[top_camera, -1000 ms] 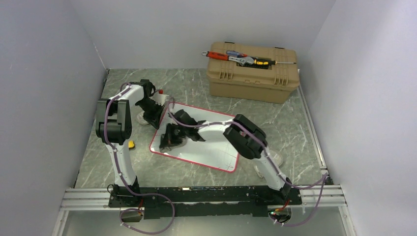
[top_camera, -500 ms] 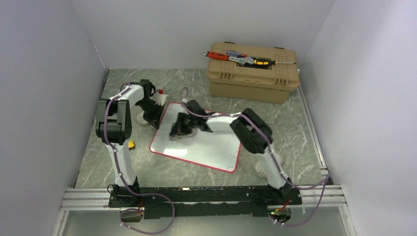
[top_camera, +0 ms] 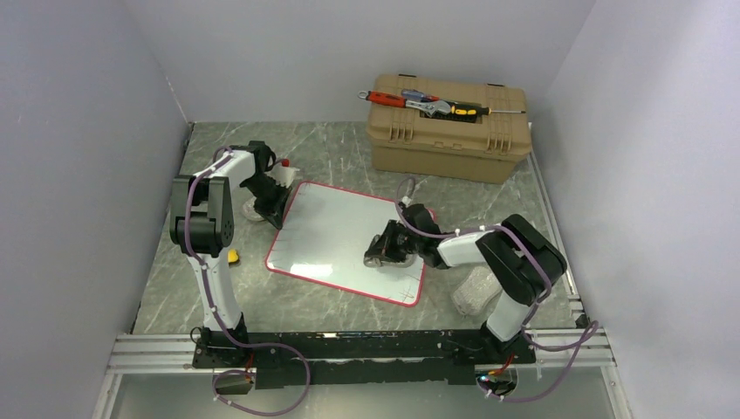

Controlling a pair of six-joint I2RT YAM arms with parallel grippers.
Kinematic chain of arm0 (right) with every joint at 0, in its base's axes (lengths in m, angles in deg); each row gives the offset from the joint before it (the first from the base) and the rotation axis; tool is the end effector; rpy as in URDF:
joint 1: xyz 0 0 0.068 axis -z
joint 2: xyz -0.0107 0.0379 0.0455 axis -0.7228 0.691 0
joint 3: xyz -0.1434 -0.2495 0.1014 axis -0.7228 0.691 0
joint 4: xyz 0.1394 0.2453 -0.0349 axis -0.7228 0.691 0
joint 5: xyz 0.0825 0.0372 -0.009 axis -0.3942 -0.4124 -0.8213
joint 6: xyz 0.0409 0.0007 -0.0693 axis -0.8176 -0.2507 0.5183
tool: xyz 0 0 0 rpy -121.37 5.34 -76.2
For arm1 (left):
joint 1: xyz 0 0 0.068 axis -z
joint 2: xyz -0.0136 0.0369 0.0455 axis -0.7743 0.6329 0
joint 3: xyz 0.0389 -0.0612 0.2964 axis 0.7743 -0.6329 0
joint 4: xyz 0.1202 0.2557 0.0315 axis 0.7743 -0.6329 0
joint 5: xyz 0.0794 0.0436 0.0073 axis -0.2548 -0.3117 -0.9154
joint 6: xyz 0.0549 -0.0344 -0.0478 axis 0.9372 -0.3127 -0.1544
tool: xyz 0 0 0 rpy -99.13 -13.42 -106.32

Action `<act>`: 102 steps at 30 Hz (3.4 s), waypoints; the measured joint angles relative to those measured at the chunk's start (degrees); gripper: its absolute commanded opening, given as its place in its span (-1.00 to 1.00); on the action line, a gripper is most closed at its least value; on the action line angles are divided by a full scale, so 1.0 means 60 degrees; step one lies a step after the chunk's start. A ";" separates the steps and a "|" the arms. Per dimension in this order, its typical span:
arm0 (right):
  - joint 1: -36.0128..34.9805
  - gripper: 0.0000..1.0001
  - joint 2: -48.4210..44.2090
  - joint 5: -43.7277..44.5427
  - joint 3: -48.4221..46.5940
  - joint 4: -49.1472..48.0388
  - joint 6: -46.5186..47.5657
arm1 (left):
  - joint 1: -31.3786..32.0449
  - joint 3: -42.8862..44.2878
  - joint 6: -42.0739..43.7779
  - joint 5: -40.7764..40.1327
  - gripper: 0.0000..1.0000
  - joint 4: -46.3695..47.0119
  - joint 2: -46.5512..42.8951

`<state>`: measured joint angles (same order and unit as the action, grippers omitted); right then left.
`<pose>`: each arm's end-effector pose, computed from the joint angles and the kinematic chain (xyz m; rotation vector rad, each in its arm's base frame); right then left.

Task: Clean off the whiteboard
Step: Hold the whiteboard at the center of the board.

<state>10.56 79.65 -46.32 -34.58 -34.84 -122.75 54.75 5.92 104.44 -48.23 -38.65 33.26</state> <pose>0.2579 0.2170 0.0901 0.2385 2.6192 1.1250 0.4194 -0.0525 0.1363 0.7102 2.9561 -0.5066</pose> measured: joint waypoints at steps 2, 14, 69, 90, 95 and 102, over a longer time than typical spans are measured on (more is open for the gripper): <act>-0.0168 -1.00 0.0029 0.0117 0.0062 -0.0313 -0.0073 | 0.0000 0.0000 0.0007 0.0000 -0.95 -0.0004 0.0000; -0.3118 -1.00 0.5045 0.0073 -0.8058 0.1967 0.0805 | -0.0015 0.0000 -0.0025 0.0058 -0.95 0.0000 0.0000; -0.3468 -1.00 0.4200 -0.0189 -0.7100 0.3064 0.0160 | -0.0095 0.0302 -0.0036 0.0182 -0.95 -0.0313 0.0233; -0.2047 -1.00 0.0492 -0.0237 -0.1876 0.2943 -0.0783 | -0.0069 0.0306 -0.0036 0.0390 -0.95 -0.0415 0.0273; -0.3253 -1.00 0.3078 -0.0197 -0.5982 0.3883 0.0015 | -0.0073 0.0306 -0.0044 0.0393 -0.95 -0.0419 0.0273; -0.3082 -1.00 0.2444 0.0382 -0.5286 0.3952 0.0550 | -0.0076 0.0306 -0.0040 0.0397 -0.95 -0.0423 0.0273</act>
<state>-7.93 94.32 -44.03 -66.30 -11.12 -119.45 54.29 7.75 104.20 -45.85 -41.19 34.90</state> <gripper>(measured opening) 0.039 0.044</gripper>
